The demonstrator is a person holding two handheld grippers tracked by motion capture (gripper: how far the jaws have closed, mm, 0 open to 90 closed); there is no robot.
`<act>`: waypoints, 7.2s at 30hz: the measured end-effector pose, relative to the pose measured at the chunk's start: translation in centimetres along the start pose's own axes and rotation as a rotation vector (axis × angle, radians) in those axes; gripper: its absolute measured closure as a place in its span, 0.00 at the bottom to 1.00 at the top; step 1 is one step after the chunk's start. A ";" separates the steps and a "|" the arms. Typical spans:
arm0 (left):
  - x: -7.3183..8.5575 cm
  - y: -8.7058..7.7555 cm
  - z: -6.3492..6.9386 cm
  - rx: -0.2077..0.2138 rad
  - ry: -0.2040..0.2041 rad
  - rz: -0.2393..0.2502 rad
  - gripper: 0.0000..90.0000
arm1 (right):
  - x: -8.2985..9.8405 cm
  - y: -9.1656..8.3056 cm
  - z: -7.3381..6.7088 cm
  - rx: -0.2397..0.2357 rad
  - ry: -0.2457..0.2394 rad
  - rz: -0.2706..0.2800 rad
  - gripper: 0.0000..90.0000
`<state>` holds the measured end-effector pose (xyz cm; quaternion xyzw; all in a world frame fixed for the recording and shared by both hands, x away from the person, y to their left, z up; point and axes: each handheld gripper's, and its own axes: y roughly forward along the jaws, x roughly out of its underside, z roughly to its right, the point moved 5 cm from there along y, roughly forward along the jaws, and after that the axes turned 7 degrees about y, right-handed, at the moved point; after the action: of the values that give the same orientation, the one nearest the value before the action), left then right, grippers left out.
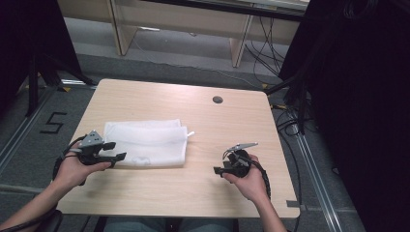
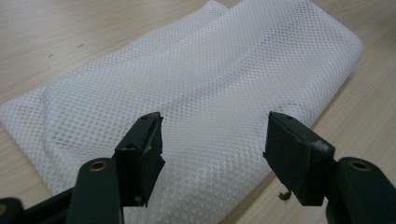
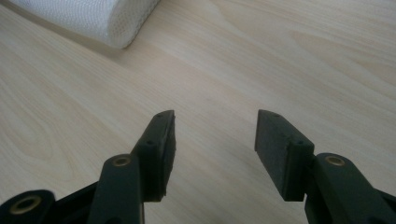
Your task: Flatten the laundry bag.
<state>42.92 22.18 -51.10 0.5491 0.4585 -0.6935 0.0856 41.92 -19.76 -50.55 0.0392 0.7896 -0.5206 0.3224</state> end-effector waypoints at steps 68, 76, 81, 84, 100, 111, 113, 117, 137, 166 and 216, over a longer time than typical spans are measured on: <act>-1.6 7.9 -0.1 -0.141 -0.302 -0.294 0.75 | -1.1 0.5 -0.4 -0.033 0.084 0.039 0.60; -1.7 7.7 0.9 -0.083 -0.255 -0.260 0.69 | -1.9 0.4 -0.2 -0.056 0.081 0.046 0.58; -2.5 6.0 0.4 -0.086 -0.185 -0.212 0.58 | -4.3 -0.4 -0.1 -0.013 0.006 0.119 0.59; -3.0 5.4 0.5 -0.096 -0.146 -0.186 0.55 | -5.3 0.0 -0.1 -0.008 -0.021 0.129 0.60; -5.0 7.1 7.4 0.135 0.093 -0.175 0.74 | -11.1 6.0 -2.3 0.064 -0.031 0.072 0.66; -4.3 9.3 8.5 0.199 0.139 -0.247 0.76 | -12.6 9.6 -2.1 0.116 -0.040 0.041 0.55; -4.2 9.5 8.7 0.196 0.131 -0.250 0.76 | -12.6 10.7 -2.3 0.137 -0.031 0.035 0.52; -4.0 9.9 8.8 0.201 0.140 -0.267 0.76 | -12.5 11.6 -2.1 0.148 -0.065 0.004 0.49; -3.4 10.5 9.0 0.193 0.117 -0.264 0.75 | -11.7 12.6 -3.9 0.148 -0.211 -0.100 0.97; -4.3 11.8 8.7 0.172 0.148 -0.291 0.76 | -14.0 6.6 -6.6 0.091 -0.252 0.083 1.00; -4.2 11.1 8.2 0.165 0.131 -0.321 0.98 | -9.6 4.1 -9.0 -0.067 -0.265 0.095 1.00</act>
<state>45.83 8.34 -53.74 0.5178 0.4864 -0.6964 -0.1016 46.95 -7.65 -46.31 -0.0031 0.7543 -0.4786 0.4494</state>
